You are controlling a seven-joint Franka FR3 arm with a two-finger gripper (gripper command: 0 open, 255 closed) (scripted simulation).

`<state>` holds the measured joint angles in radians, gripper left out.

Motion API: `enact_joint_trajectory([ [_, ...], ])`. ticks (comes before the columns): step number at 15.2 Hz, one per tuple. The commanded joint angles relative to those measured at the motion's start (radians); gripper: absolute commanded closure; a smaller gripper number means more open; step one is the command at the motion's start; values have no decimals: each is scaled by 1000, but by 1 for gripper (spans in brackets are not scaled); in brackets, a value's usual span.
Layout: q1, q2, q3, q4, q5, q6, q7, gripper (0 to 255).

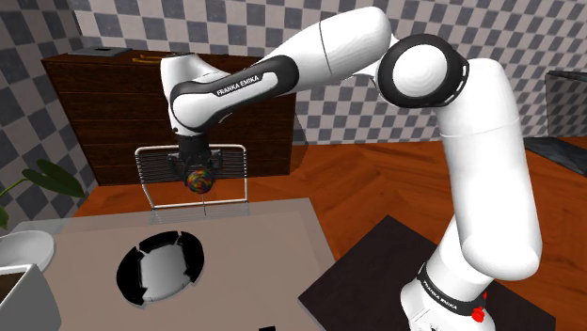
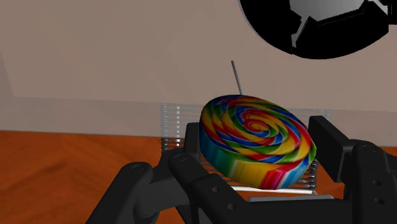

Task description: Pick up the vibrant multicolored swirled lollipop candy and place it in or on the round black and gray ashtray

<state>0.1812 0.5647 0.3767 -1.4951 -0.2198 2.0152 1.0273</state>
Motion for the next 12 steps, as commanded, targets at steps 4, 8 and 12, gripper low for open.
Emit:
enact_joint_trajectory([
  [4, -1, -22, 6, 33, 10, -54, -7, 255],
  [8, 35, -15, 14, 84, 7, -100, 28, 255],
  [12, 112, 25, 26, 181, -9, -160, 99, 255],
])
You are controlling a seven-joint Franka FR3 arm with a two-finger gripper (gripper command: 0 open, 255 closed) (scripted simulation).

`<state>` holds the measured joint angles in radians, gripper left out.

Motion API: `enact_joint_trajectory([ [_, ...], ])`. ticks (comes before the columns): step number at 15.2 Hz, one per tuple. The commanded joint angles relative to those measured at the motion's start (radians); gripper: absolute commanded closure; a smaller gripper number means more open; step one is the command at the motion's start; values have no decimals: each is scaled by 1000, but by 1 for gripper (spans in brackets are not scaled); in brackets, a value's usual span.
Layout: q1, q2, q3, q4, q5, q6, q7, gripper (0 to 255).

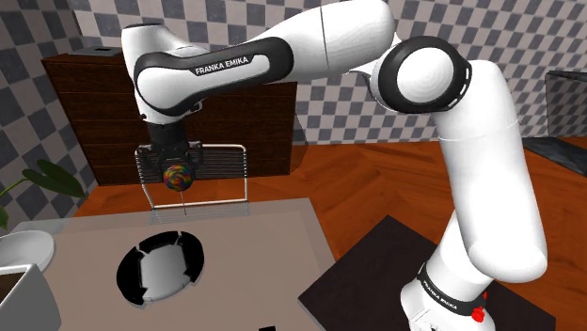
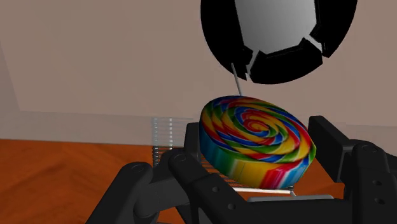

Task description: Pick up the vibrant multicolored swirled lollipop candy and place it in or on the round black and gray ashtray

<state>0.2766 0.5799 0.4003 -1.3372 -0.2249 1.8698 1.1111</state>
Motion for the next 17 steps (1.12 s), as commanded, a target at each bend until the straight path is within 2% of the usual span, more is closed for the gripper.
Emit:
enact_joint_trajectory([
  [1, 38, 23, 4, 53, -8, -32, 33, 255],
  [7, 184, 143, 8, 306, -42, -166, 128, 255],
  [17, 165, 148, 4, 176, -48, -35, 141, 255],
])
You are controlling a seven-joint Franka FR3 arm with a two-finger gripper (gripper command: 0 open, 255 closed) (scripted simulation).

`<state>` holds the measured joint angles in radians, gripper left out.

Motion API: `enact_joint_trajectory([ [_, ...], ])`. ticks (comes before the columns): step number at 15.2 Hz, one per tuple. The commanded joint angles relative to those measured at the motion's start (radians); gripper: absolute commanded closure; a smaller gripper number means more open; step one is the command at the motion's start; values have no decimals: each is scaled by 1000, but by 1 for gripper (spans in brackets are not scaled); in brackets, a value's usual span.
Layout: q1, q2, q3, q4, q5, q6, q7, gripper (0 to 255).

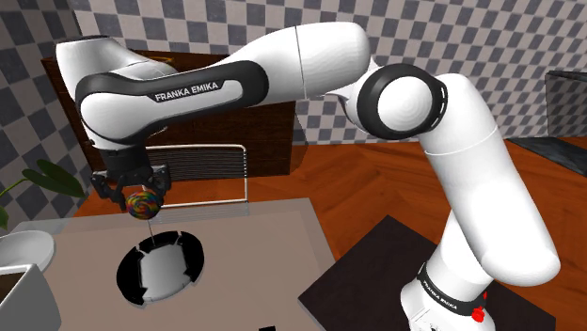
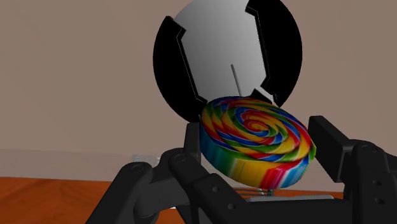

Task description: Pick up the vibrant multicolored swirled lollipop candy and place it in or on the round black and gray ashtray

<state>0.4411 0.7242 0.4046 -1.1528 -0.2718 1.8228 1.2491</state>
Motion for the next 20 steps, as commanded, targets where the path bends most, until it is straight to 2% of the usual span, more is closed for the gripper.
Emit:
enact_joint_trajectory([
  [1, -1, 6, -1, -18, -3, 24, 4, 255],
  [12, -6, 46, -13, -101, -20, 144, 17, 255],
  [20, -6, 46, -13, -101, -20, 144, 17, 255],
])
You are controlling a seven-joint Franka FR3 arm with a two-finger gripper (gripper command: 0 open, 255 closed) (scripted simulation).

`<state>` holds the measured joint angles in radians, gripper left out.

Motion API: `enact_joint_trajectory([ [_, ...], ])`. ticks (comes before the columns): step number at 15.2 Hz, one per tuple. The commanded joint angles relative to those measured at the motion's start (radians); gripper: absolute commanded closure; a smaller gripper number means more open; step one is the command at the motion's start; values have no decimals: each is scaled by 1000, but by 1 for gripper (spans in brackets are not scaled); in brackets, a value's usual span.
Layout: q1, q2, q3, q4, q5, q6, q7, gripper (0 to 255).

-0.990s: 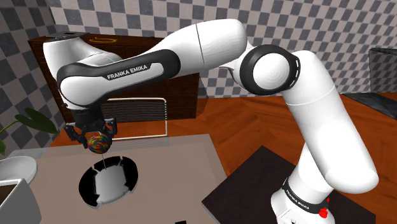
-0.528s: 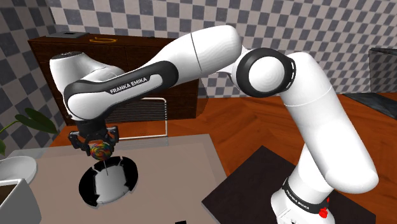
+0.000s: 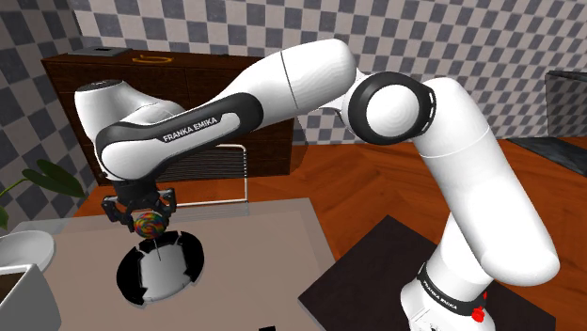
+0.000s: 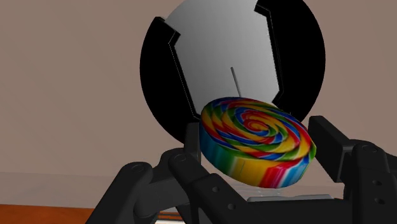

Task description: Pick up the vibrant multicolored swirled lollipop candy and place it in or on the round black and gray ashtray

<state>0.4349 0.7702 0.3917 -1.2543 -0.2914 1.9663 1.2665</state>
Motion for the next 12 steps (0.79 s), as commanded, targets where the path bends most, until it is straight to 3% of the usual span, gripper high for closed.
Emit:
enact_joint_trajectory([
  [1, 0, 0, 0, 0, 0, 0, 0, 0],
  [6, 0, 0, 0, 0, 0, 0, 0, 0],
  [10, 4, -36, 10, 70, 15, -103, -12, 0],
  [12, 4, -36, 10, 70, 15, -102, -12, 0],
])
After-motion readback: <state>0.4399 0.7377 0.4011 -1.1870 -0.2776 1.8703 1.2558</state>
